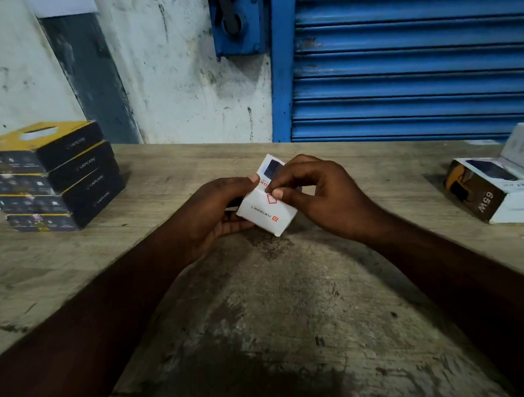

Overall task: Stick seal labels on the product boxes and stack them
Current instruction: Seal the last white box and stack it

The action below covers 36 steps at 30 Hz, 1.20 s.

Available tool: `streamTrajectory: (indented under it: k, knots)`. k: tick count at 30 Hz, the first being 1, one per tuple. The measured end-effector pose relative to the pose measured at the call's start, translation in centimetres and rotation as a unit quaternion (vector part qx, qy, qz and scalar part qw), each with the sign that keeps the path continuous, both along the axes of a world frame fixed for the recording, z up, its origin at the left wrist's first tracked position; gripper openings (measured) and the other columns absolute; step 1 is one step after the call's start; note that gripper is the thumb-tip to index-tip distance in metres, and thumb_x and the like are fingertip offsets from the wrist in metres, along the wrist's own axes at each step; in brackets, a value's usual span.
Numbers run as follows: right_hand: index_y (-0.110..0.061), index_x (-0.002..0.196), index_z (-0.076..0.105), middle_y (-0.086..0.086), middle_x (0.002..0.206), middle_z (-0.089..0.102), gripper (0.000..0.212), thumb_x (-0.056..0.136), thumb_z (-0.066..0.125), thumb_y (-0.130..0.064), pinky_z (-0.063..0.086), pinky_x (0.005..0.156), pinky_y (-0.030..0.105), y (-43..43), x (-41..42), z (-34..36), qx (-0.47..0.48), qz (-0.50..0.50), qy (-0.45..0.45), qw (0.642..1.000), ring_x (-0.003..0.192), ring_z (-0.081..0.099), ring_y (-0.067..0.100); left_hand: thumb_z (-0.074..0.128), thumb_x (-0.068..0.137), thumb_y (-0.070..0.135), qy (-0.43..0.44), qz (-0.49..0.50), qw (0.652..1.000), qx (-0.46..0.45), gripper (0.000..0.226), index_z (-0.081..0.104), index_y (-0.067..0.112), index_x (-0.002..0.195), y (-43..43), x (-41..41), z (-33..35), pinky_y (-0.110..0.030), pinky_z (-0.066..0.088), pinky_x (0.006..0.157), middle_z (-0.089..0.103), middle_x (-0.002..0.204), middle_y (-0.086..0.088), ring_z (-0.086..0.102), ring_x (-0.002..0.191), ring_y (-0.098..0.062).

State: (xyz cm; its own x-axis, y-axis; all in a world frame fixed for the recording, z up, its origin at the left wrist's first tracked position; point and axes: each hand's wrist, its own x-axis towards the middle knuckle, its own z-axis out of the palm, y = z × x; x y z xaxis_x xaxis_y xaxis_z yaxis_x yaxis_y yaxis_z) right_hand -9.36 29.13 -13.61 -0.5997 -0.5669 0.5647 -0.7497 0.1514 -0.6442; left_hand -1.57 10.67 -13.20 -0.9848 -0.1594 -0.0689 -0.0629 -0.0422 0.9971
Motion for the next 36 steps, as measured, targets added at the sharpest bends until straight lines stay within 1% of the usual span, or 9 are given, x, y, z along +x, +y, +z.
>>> streamTrajectory:
  k: [6,9,13,19,22,25,28,32,36]
  knots:
    - [-0.029,0.087,0.074,-0.006,0.096,0.066,0.008,0.085,0.073,-0.021,0.053,0.088,0.047,-0.2,0.1,0.1,0.025,-0.004,-0.015,1.0,0.091,0.064,0.012,0.061,0.096,0.036,0.007,0.001,1.0,-0.025,0.021,0.072,0.019,0.101,0.0,0.0,-0.1,-0.033,0.059,0.08,0.078,0.094,-0.004,0.074,0.088,-0.015]
    - [-0.024,0.088,0.072,-0.005,0.097,0.063,0.01,0.089,0.073,-0.014,0.052,0.087,0.04,-0.1,0.2,0.3,0.052,-0.011,-0.002,0.999,0.091,0.061,0.01,0.062,0.096,0.036,0.008,0.001,0.999,-0.032,0.02,0.073,0.019,0.1,0.1,0.0,-0.1,-0.033,0.06,0.082,0.078,0.095,-0.005,0.074,0.089,-0.016]
    - [-0.016,0.09,0.068,0.001,0.097,0.059,0.006,0.091,0.067,-0.011,0.046,0.079,0.03,-0.3,0.4,0.2,0.082,-0.023,0.058,0.995,0.091,0.056,0.014,0.063,0.095,0.036,0.012,0.001,0.999,-0.037,0.02,0.072,0.019,0.099,0.4,0.0,-0.1,-0.033,0.06,0.083,0.078,0.094,-0.003,0.074,0.089,-0.014]
    - [-0.017,0.092,0.062,-0.001,0.096,0.054,0.017,0.09,0.049,-0.028,0.046,0.077,0.04,-0.5,0.2,-0.6,0.099,-0.056,0.151,0.982,0.091,0.052,0.018,0.063,0.095,0.038,0.011,0.002,0.999,-0.039,0.02,0.073,0.02,0.097,0.5,0.0,-0.1,-0.034,0.06,0.085,0.078,0.095,-0.004,0.074,0.088,-0.014]
    - [-0.022,0.09,0.056,-0.006,0.095,0.052,0.007,0.091,0.049,-0.023,0.043,0.077,0.036,-0.6,0.2,-0.7,0.085,-0.067,0.139,0.984,0.09,0.049,0.014,0.063,0.095,0.037,0.006,0.004,0.999,-0.031,0.02,0.073,0.02,0.099,0.6,0.0,-0.1,-0.034,0.06,0.085,0.078,0.096,-0.004,0.073,0.089,-0.014]
    - [-0.026,0.088,0.051,-0.011,0.091,0.051,0.011,0.091,0.047,-0.016,0.039,0.074,0.025,-0.6,0.2,-0.4,0.054,-0.077,0.104,0.99,0.084,0.047,0.007,0.063,0.095,0.035,-0.001,0.005,1.0,-0.025,0.022,0.07,0.018,0.105,0.6,0.0,0.0,-0.03,0.061,0.078,0.078,0.097,-0.004,0.074,0.089,-0.014]
    - [-0.023,0.089,0.057,-0.011,0.091,0.054,0.006,0.092,0.053,-0.019,0.038,0.074,0.016,-0.5,0.1,-0.2,0.045,-0.062,0.082,0.994,0.084,0.05,0.0,0.063,0.095,0.035,-0.001,0.005,1.0,-0.022,0.021,0.071,0.018,0.104,0.6,0.1,0.1,-0.029,0.061,0.076,0.078,0.096,-0.004,0.074,0.087,-0.012]
    - [-0.012,0.095,0.071,-0.008,0.092,0.059,0.012,0.088,0.063,-0.017,0.043,0.076,0.018,-0.4,0.1,-0.3,0.035,-0.035,0.081,0.996,0.084,0.054,0.0,0.063,0.094,0.036,0.001,0.01,1.0,-0.017,0.02,0.072,0.019,0.1,0.6,0.1,0.1,-0.033,0.06,0.081,0.078,0.092,-0.003,0.074,0.088,-0.014]
    - [-0.012,0.096,0.075,-0.007,0.091,0.062,0.01,0.087,0.07,-0.009,0.042,0.074,0.013,-0.3,0.0,-0.3,0.038,-0.038,0.081,0.995,0.083,0.055,-0.005,0.064,0.094,0.035,0.004,0.015,1.0,-0.017,0.017,0.072,0.02,0.094,0.6,0.1,0.0,-0.035,0.059,0.085,0.078,0.088,-0.002,0.074,0.086,-0.014]
